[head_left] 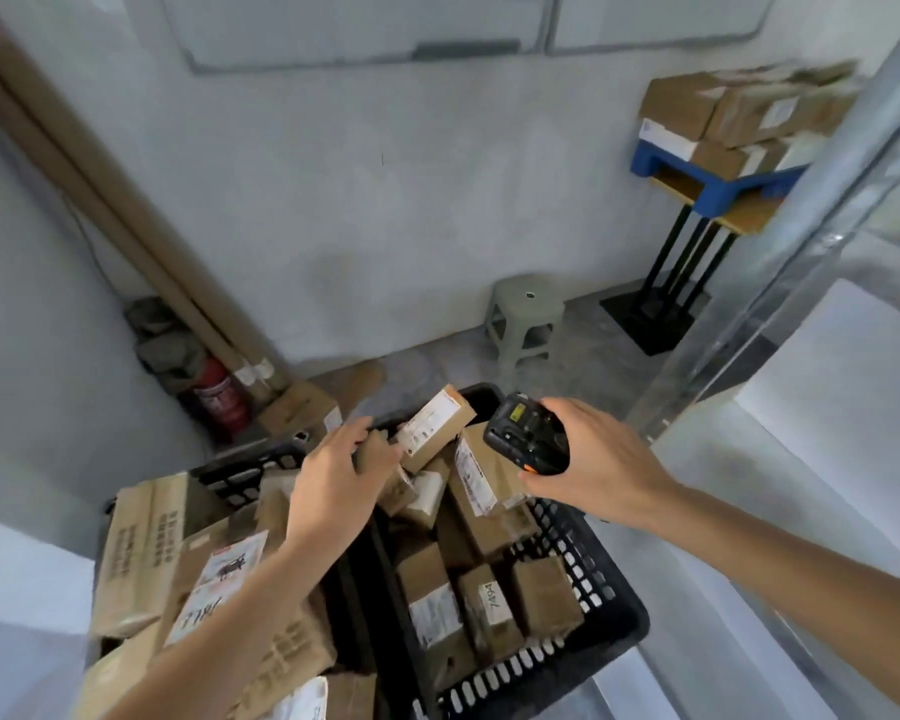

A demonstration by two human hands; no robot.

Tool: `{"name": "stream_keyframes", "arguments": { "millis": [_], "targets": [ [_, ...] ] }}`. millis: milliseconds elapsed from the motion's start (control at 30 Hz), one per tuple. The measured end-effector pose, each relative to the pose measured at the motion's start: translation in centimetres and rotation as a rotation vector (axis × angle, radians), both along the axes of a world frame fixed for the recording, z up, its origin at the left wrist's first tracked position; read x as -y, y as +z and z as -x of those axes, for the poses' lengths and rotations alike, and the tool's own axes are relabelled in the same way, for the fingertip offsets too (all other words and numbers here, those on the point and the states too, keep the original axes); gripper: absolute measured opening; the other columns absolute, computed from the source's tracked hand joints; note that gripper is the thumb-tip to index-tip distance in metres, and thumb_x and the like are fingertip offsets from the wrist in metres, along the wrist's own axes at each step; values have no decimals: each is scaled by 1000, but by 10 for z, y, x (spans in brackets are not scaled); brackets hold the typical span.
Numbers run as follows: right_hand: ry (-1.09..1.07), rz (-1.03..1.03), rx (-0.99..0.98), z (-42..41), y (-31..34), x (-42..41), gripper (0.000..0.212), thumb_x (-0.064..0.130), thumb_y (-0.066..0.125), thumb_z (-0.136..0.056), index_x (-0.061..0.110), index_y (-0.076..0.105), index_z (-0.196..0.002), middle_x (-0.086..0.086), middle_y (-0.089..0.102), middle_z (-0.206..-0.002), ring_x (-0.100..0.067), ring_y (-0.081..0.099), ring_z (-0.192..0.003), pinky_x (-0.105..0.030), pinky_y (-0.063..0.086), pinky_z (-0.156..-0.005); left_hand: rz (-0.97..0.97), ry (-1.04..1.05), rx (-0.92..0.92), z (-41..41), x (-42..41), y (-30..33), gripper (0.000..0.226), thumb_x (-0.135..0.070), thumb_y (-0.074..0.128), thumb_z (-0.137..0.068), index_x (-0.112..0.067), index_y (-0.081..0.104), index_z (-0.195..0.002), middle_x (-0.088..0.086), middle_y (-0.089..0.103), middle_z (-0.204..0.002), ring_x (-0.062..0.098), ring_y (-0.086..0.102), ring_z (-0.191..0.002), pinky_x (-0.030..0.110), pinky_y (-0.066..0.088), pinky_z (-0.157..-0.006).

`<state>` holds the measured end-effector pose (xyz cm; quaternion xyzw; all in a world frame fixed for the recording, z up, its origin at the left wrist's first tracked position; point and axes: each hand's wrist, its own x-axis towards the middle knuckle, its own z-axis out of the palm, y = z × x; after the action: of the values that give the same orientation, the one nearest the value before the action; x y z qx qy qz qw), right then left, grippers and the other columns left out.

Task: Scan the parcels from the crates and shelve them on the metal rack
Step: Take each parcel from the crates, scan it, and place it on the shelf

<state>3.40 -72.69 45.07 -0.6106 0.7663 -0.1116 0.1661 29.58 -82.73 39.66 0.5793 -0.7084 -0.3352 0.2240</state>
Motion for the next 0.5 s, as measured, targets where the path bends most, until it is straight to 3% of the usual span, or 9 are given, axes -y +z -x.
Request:
{"name": "stream_keyframes", "arguments": {
  "millis": [133, 167, 267, 400, 500],
  "targets": [
    [-17, -42, 109, 12, -67, 29, 71, 55, 81, -74, 32, 52, -134, 16, 59, -115, -5, 59, -100, -29, 55, -84, -109, -15, 75, 17, 32, -50, 28, -40, 66, -95, -23, 65, -116, -16, 61, -102, 20, 62, -112, 33, 45, -84],
    [-22, -49, 139, 13, -83, 35, 72, 55, 82, -74, 33, 51, -134, 16, 59, -114, -5, 60, -100, -30, 56, -86, -119, -22, 87, 21, 42, -61, 25, -39, 65, -95, -27, 65, -117, -14, 63, -106, 20, 62, -114, 35, 47, -87],
    [-46, -67, 208, 14, -123, 53, 70, 55, 82, -73, 35, 50, -132, 18, 59, -113, -4, 61, -99, -29, 57, -85, -129, -35, 94, 35, 74, -92, 48, -43, 62, -95, -26, 58, -139, -5, 64, -133, 19, 58, -125, 41, 48, -104],
    [-69, -83, 251, 12, -163, 78, 65, 64, 73, -68, 38, 52, -124, 22, 59, -107, -1, 62, -93, -30, 58, -81, -138, -85, 103, 55, 116, -125, 48, -43, 64, -96, -24, 59, -140, -2, 65, -133, 20, 60, -123, 42, 49, -105],
    [-108, -81, 309, 13, -183, 96, 57, 58, 77, -71, 39, 53, -120, 21, 61, -106, -1, 63, -93, -32, 58, -82, -165, -123, 133, 69, 138, -146, 48, -44, 63, -97, -25, 57, -141, -3, 64, -134, 18, 60, -122, 35, 48, -99]
  ]
}}
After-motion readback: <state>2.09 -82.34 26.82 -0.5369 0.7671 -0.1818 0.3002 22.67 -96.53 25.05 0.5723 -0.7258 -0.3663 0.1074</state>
